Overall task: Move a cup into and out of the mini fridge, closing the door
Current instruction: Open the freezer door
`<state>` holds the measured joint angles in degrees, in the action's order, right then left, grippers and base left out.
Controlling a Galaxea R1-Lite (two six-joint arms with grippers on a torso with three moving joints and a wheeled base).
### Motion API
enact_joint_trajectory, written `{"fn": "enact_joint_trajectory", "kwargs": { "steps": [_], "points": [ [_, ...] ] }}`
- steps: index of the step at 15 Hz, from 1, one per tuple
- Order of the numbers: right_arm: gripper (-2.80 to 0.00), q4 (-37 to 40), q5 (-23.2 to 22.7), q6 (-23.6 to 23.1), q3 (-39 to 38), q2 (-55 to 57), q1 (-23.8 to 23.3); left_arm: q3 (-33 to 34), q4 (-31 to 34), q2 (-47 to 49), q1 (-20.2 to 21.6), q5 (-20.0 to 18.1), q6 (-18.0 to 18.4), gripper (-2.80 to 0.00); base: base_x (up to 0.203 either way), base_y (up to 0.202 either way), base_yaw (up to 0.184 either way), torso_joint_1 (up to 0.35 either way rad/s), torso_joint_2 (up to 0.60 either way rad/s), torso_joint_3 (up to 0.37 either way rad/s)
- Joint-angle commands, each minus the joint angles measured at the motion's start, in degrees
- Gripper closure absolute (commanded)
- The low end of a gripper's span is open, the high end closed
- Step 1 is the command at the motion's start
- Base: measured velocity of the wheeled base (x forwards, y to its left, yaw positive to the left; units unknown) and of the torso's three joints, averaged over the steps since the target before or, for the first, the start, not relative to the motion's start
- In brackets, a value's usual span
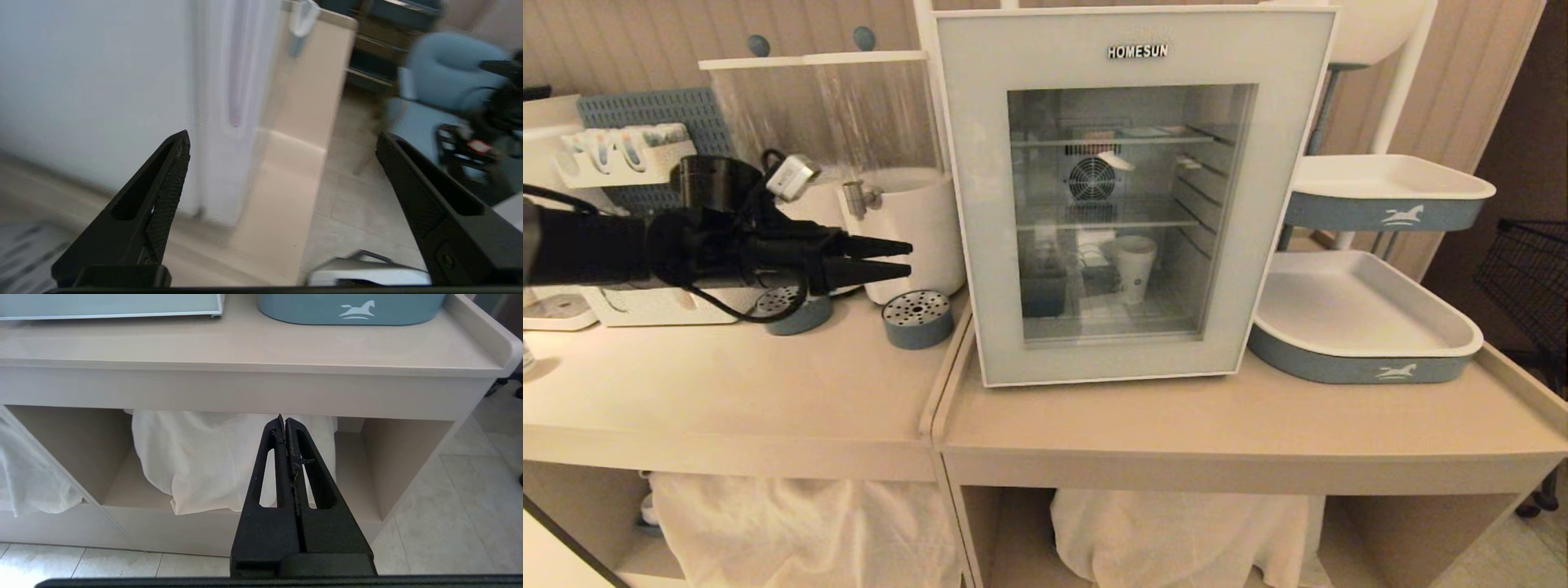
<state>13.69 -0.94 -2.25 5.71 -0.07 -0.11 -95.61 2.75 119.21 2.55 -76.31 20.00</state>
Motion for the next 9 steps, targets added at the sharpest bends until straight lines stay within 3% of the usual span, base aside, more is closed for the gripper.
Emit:
{"fn": "enact_joint_trajectory", "kwargs": {
  "steps": [1,4,9],
  "points": [
    [0.00,0.1,0.0,0.0,0.0,0.1,0.0,0.3,-0.1,2.0,-2.6,-0.5,-0.4,-2.80,0.000,0.000,0.000,0.000,0.00,0.000],
    [0.00,0.1,0.0,0.0,0.0,0.1,0.0,1.1,-0.2,0.8,-3.1,-2.9,-3.2,-2.80,0.000,0.000,0.000,0.000,0.00,0.000],
    [0.00,0.1,0.0,0.0,0.0,0.1,0.0,0.5,-0.4,0.7,-4.5,-3.7,-3.4,-2.80,0.000,0.000,0.000,0.000,0.00,0.000]
  ]
}}
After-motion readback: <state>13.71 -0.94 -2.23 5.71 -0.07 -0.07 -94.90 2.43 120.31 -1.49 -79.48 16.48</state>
